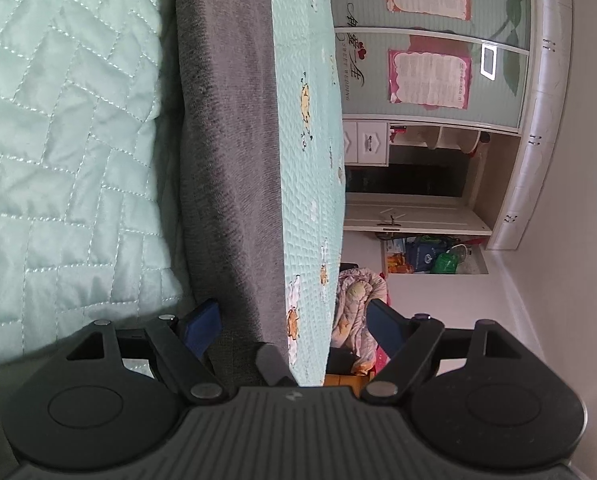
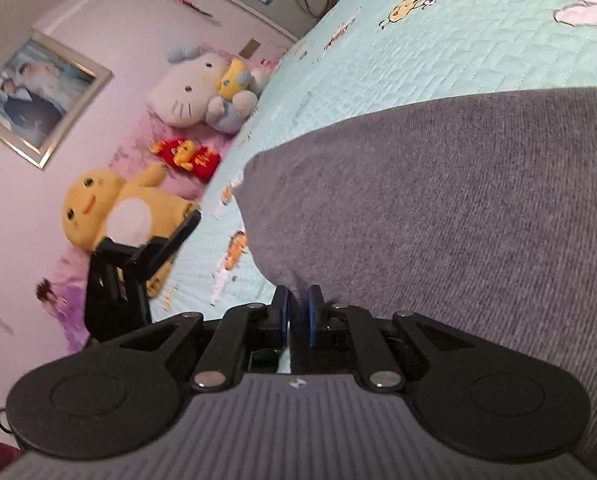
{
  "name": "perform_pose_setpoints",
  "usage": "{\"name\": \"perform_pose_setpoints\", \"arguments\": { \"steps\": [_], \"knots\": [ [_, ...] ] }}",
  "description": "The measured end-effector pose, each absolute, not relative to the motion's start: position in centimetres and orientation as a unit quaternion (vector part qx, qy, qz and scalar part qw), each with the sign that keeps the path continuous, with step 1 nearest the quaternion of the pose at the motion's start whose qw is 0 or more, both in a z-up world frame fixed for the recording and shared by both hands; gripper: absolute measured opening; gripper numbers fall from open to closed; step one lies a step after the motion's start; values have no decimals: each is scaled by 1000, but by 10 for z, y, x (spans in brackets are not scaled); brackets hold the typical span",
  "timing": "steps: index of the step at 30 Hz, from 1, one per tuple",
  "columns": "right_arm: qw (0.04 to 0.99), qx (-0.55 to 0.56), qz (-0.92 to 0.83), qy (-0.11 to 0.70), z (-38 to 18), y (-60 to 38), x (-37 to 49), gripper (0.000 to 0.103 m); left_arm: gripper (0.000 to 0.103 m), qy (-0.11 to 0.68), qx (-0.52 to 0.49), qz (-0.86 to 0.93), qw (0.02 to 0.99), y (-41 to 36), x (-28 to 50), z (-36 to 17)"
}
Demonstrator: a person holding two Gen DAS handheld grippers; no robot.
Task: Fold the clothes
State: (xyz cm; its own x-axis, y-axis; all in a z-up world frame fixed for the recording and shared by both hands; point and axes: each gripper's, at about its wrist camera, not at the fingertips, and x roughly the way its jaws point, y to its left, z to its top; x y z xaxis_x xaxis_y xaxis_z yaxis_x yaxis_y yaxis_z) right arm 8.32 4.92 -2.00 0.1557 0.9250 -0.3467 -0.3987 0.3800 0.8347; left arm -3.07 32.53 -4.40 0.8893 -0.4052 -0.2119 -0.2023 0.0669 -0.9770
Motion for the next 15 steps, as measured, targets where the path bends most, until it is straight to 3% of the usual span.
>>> {"name": "perform_pose_setpoints", "arguments": {
  "steps": [8, 10, 12, 14, 15],
  "knots": [
    [727, 281, 441, 445, -26, 51, 83, 11, 81, 258, -641, -55, 720, 317, -27, -35],
    [735, 261, 441, 445, -23, 54, 81, 10, 70, 269, -630, -49, 727, 318, -23, -34],
    [743, 242, 440, 443, -23, 59, 78, 8, 42, 285, -612, -32, 737, 318, -21, -35],
    [745, 239, 437, 444, -23, 59, 78, 8, 19, 294, -604, -22, 740, 320, -23, -40],
    [745, 240, 436, 445, -22, 59, 78, 8, 13, 298, -600, -17, 742, 321, -24, -43]
  ]
}}
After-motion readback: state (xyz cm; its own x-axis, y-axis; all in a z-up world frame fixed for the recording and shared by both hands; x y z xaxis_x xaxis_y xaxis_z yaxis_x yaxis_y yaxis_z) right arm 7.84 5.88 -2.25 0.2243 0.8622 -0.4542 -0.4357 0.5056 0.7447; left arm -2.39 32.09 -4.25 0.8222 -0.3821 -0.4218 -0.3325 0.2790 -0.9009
